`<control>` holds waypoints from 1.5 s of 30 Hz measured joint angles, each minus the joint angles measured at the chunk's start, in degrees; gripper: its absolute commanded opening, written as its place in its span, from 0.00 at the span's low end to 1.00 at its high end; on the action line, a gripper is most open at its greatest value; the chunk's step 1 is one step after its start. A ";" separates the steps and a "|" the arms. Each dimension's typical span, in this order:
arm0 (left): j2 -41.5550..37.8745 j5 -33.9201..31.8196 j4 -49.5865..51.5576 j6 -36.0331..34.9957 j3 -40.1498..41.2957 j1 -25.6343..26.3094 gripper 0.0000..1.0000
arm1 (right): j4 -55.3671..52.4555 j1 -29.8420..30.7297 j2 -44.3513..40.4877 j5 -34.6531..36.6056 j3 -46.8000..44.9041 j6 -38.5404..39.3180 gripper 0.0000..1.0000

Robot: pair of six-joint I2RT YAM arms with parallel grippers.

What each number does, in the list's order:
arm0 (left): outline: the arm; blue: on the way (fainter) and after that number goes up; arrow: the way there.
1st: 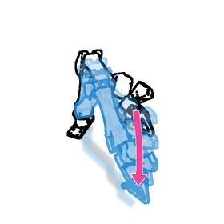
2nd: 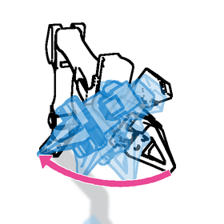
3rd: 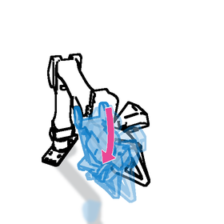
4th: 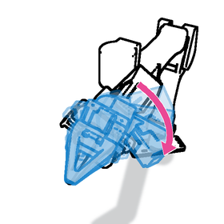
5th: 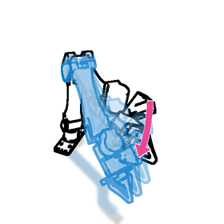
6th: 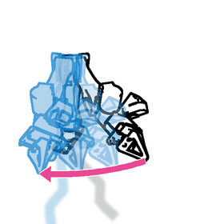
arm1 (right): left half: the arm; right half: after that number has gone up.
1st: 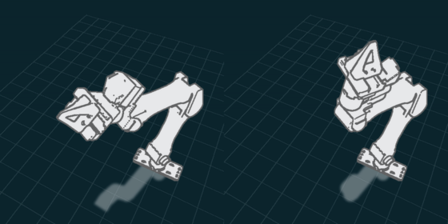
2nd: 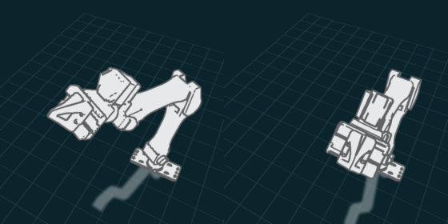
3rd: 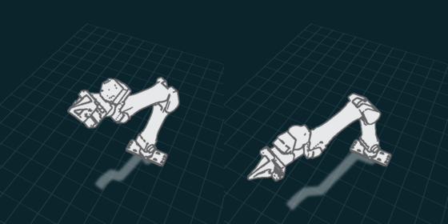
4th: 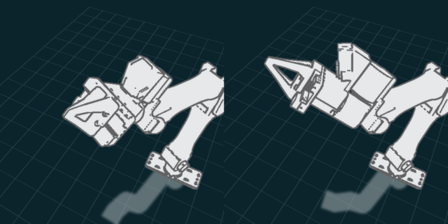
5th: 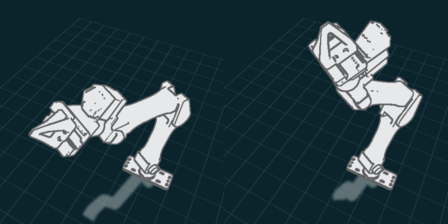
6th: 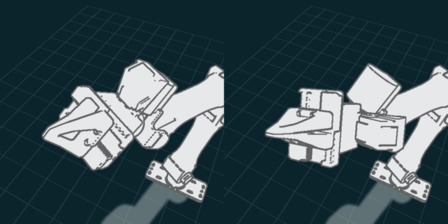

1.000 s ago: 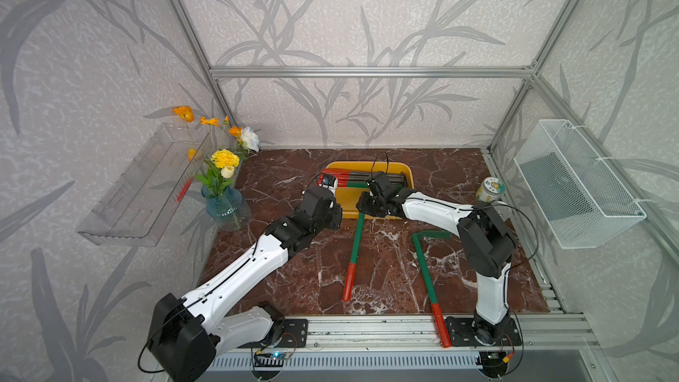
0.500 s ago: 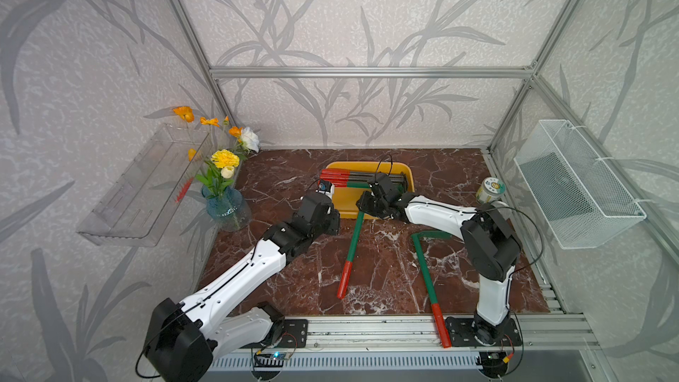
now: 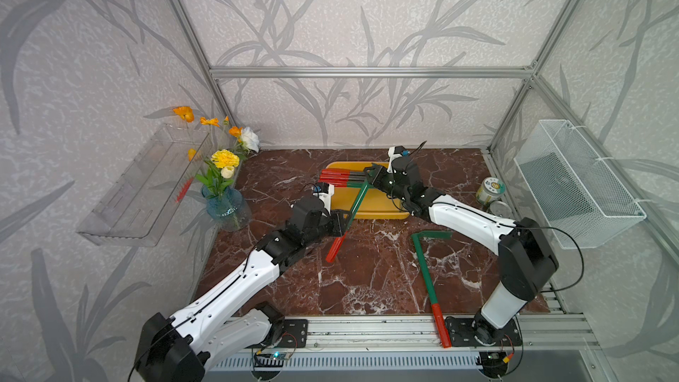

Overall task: Put the small hoe into the storage box
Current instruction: Pick up the hoe from the center of the board.

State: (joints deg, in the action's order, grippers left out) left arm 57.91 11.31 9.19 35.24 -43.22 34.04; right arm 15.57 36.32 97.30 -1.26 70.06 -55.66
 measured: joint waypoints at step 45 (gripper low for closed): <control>6.12 -24.76 -46.84 35.50 11.69 4.39 0.49 | 48.33 -6.12 3.72 -2.47 -7.34 -1.68 0.00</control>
State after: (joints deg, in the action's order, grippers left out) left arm 64.03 -13.45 -37.65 70.74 -31.53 38.44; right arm 63.90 30.20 101.01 -3.73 62.72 -57.34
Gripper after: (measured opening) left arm 0.491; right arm 0.246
